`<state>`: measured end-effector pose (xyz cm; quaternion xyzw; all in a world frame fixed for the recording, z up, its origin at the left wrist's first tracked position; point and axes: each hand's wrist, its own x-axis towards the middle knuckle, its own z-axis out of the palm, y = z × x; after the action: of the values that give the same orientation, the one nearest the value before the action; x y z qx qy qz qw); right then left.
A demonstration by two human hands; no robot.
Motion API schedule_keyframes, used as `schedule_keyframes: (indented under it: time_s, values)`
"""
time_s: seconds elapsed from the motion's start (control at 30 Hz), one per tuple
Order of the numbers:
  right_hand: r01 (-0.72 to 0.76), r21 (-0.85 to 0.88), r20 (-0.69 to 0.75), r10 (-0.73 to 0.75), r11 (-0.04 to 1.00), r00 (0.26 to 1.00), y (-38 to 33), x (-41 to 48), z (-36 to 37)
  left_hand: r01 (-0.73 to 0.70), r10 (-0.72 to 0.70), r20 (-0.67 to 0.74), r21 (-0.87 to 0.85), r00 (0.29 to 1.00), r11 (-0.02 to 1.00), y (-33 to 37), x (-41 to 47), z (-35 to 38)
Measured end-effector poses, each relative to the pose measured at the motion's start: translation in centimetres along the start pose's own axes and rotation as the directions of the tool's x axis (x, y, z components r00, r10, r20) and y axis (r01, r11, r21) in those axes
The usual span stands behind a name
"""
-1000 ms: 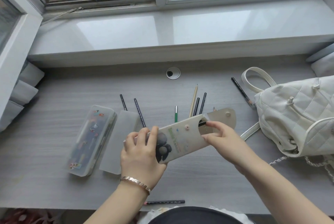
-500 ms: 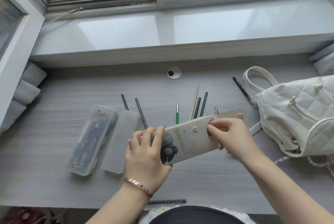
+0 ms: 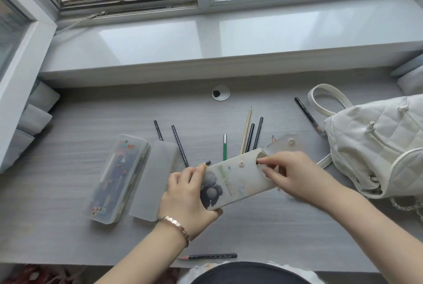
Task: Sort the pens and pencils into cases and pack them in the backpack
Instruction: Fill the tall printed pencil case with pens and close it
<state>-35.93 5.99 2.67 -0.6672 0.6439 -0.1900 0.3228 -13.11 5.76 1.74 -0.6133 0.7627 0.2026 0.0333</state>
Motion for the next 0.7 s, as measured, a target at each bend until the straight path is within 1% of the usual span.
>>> schedule_keyframes:
  time_s: [0.03, 0.07, 0.1, 0.13, 0.17, 0.2, 0.23, 0.27, 0.3, 0.33, 0.37, 0.4, 0.43, 0.53, 0.63, 0.7]
  values:
    - [0.082, -0.026, -0.114, -0.085, 0.996, 0.990, 0.2, 0.0, -0.1, 0.012, -0.012, 0.029, -0.013, 1.000, 1.000, -0.2, 0.3, -0.1]
    - [0.130, -0.043, -0.254, -0.136, 0.991, 0.958, 0.3, 0.1, -0.4, 0.012, -0.011, 0.037, -0.025, 0.999, 1.000, -0.3, 0.7, -0.2]
    - [0.142, -0.061, -0.381, -0.154, 0.988, 0.912, 0.6, 0.3, -0.8, 0.004, -0.003, 0.049, -0.023, 0.999, 1.000, -0.6, 1.0, -0.4]
    - [0.127, -0.067, -0.464, -0.143, 0.990, 0.874, 0.8, 0.5, -1.4, -0.011, 0.012, 0.055, -0.008, 0.998, 1.000, -1.0, 1.2, -0.7]
    - [0.112, -0.042, -0.483, -0.119, 0.993, 0.867, 1.1, 0.9, -2.1, -0.029, 0.028, 0.069, 0.017, 0.997, 0.999, -1.4, 1.4, -0.8]
    - [0.100, 0.041, -0.415, -0.074, 0.994, 0.907, 1.4, 1.1, -2.9, -0.050, 0.047, 0.077, 0.042, 0.996, 0.998, -1.8, 1.6, -0.8]
    - [0.071, 0.191, -0.255, -0.020, 0.979, 0.967, 1.5, 1.2, -3.4, -0.072, 0.066, 0.082, 0.062, 0.994, 0.996, -2.2, 1.7, -0.8]
    - [0.007, 0.311, -0.033, 0.003, 0.950, 0.999, 1.6, 1.2, -3.5, -0.099, 0.093, 0.077, 0.065, 0.993, 0.993, -2.6, 1.7, -0.7]
    - [-0.047, 0.363, 0.171, -0.017, 0.931, 0.985, 1.7, 1.3, -3.4, -0.141, 0.138, 0.058, 0.066, 0.989, 0.988, -3.0, 1.8, -0.6]
    - [-0.055, 0.346, 0.313, -0.060, 0.937, 0.948, 1.9, 1.3, -3.0, -0.198, 0.196, 0.036, 0.082, 0.980, 0.977, -3.4, 1.9, -0.5]
    - [-0.047, 0.326, 0.382, -0.087, 0.944, 0.920, 2.1, 1.4, -2.3, -0.248, 0.248, 0.008, 0.105, 0.969, 0.963, -3.6, 2.0, -0.3]
    - [-0.029, 0.316, 0.395, -0.104, 0.948, 0.913, 2.1, 1.3, -1.6, -0.280, 0.285, -0.021, 0.124, 0.958, 0.952, -3.8, 2.1, -0.2]
    - [-0.012, 0.322, 0.366, -0.112, 0.947, 0.924, 2.0, 1.4, -1.1, -0.308, 0.320, -0.064, 0.144, 0.945, 0.940, -3.9, 2.1, -0.1]
    - [0.064, 0.363, 0.259, -0.167, 0.930, 0.951, 2.1, 1.3, -0.3, -0.370, 0.394, -0.119, 0.184, 0.911, 0.911, -3.9, 2.2, 0.0]
    - [0.170, 0.357, 0.193, -0.251, 0.919, 0.949, 2.3, 0.8, 0.2, -0.375, 0.406, -0.130, 0.213, 0.904, 0.902, -3.7, 2.2, 0.3]
    - [0.251, 0.328, 0.110, -0.301, 0.911, 0.947, 2.3, 0.4, 0.7, -0.365, 0.404, -0.138, 0.241, 0.904, 0.899, -3.5, 2.1, 0.4]
